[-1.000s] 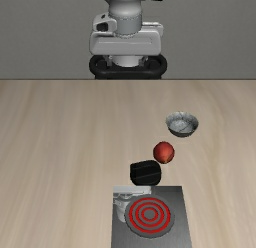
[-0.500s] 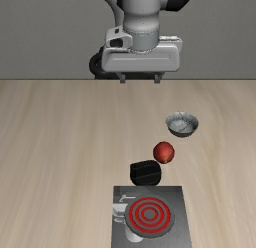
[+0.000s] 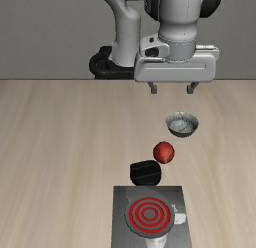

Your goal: Pick up the onion and place it on the akita black bowl with the stove turned on

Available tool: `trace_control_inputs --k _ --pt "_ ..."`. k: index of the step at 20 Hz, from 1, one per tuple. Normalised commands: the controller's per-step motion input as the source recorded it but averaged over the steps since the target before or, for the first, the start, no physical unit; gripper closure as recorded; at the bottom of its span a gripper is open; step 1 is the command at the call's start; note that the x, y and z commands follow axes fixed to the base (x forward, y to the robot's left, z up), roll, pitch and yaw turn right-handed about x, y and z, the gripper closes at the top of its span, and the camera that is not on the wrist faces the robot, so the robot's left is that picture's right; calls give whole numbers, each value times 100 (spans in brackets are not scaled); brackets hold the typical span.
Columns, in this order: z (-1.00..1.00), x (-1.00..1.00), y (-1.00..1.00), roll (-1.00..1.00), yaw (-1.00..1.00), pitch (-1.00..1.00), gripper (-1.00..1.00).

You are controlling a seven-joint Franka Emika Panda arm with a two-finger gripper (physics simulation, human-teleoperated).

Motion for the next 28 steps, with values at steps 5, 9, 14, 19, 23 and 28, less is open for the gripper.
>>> trace_control_inputs --k 5,9,14,19,23,28 --pt "-60 -20 -20 0 0 0 -100" --pt "-100 0 0 0 0 0 -100" --pt "-100 0 0 0 0 0 -100" --pt "-100 0 0 0 0 0 -100" --pt "-75 -25 0 0 0 0 -100" --pt "0 0 0 0 0 0 100"
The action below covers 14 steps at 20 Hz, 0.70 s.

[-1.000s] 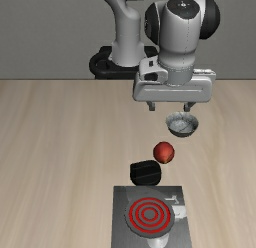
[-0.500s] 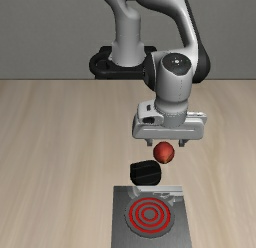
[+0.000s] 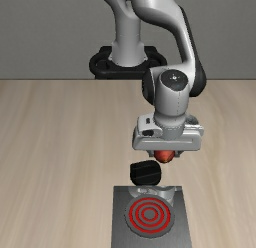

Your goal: Pick up the onion and place it on the akita black bowl with the stove turned on

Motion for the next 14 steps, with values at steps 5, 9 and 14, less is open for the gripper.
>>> trace_control_inputs --k 5,9,14 --pt "0 0 0 0 0 0 100" --pt "25 0 0 0 0 0 100" --pt "100 0 0 0 0 0 100"
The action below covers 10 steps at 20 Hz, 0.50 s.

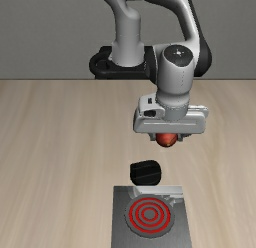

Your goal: Pick up the onion and place it on the akita black bowl with the stove turned on

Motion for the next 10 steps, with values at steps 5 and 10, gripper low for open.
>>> trace_control_inputs --k 5,10 --pt "20 -80 0 0 0 0 100" --pt "0 -80 20 0 0 0 100"
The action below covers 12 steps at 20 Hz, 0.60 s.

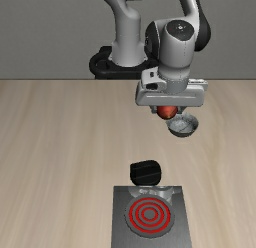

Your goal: Pick up the onion and place it on the akita black bowl with the stove turned on

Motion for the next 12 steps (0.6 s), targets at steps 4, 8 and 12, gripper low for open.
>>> trace_control_inputs --k 4,8,12 --pt "0 0 100 0 0 0 100" --pt "0 0 25 0 0 0 -100" --pt "0 0 0 0 0 0 -100"
